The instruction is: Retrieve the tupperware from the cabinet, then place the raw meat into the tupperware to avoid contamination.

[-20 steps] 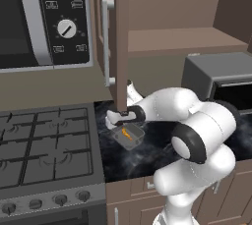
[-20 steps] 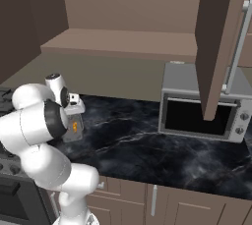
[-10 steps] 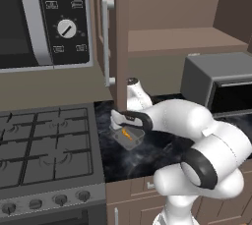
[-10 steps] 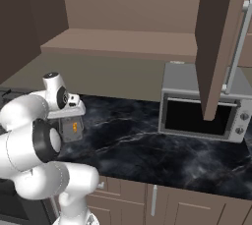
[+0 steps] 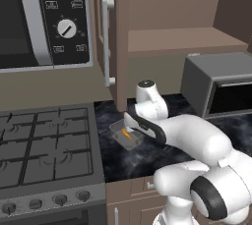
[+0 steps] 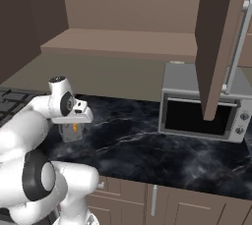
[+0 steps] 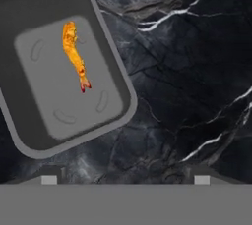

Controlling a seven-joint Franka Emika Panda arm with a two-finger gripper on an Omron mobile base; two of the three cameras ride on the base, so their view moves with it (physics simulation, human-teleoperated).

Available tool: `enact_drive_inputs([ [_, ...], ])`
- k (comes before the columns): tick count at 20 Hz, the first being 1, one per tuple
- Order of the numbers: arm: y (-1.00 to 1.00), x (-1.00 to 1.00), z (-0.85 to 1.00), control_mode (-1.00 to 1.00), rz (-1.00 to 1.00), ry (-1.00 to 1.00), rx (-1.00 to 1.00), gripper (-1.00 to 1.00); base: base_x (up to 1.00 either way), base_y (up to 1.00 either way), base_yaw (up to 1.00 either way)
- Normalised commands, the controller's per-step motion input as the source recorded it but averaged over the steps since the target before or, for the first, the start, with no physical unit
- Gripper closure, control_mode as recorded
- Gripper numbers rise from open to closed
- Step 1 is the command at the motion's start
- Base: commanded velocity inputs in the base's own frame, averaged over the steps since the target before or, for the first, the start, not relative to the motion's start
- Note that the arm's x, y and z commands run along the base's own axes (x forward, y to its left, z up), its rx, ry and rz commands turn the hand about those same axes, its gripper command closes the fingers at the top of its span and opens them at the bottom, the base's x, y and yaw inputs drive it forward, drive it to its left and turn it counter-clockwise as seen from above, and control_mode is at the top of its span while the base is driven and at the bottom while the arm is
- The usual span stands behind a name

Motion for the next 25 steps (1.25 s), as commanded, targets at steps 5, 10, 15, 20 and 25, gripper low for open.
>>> enact_drive_inputs([
  [5, -0.59, -0.42, 0.13, -1.00, -0.09, 0.00, 0.04, -1.00, 0.00, 0.00, 0.00],
  [10, -0.57, -0.43, 0.26, -1.00, -0.10, 0.00, 0.09, -1.00, 0.00, 0.00, 0.00],
  [15, -0.54, -0.42, 0.29, -1.00, -0.09, -0.02, 0.11, -1.00, 0.00, 0.00, 0.00],
  [20, -0.45, -0.58, 0.33, -1.00, -0.04, -0.09, 0.09, -1.00, 0.00, 0.00, 0.00],
  [25, -0.39, -0.71, 0.25, -1.00, -0.05, -0.13, 0.08, -1.00, 0.00, 0.00, 0.00],
])
